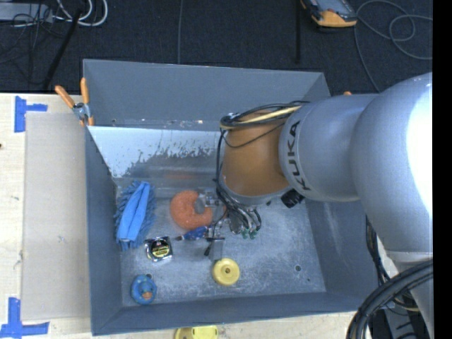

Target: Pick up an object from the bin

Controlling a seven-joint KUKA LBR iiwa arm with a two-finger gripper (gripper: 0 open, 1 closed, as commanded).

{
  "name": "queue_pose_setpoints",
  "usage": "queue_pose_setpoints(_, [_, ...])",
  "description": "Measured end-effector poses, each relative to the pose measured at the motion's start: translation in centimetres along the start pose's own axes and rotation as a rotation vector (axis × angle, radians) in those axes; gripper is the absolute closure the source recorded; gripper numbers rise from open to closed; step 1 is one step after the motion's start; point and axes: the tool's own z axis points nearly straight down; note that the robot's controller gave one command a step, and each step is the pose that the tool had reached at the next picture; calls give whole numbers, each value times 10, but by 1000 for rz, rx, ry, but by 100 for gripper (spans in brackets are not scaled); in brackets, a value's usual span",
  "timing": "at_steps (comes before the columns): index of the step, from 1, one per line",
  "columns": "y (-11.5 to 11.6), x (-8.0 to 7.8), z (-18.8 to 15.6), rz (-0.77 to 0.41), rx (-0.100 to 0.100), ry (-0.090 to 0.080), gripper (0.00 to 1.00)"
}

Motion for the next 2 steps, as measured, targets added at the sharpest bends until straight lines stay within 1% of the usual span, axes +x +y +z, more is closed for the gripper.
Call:
queue_pose_setpoints(1, [31,-28,-10,38,0,4,100])
queue_pose_setpoints(2, [31,-28,-10,38,0,4,0])
